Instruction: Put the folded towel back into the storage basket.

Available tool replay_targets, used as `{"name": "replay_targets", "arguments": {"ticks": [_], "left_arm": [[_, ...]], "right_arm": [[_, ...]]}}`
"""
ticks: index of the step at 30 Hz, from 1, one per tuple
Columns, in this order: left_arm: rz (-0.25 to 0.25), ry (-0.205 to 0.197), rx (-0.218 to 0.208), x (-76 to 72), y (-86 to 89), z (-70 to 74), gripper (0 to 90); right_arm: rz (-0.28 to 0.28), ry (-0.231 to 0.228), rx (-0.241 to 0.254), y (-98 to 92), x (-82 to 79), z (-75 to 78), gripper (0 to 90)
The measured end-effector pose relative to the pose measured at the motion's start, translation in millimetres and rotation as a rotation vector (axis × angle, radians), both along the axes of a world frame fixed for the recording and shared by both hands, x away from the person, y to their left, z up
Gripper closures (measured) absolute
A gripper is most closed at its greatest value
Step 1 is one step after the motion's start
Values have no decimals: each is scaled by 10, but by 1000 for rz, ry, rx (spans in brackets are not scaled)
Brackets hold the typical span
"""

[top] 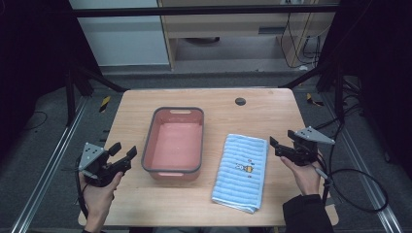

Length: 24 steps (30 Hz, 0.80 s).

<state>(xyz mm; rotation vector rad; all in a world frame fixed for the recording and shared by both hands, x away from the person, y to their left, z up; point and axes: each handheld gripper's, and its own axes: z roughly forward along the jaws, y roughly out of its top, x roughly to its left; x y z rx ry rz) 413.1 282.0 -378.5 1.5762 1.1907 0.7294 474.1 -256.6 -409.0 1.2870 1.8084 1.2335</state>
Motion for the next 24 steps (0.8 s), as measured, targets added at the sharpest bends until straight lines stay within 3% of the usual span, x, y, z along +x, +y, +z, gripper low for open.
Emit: {"name": "replay_targets", "arguments": {"ticks": [12, 24], "left_arm": [[-66, -44, 25, 25, -322, 97, 389], [-143, -60, 27, 59, -737, 164, 402]], "right_arm": [[9, -13, 19, -3, 75, 236, 251], [31, 10, -4, 108, 198, 279, 252]]}}
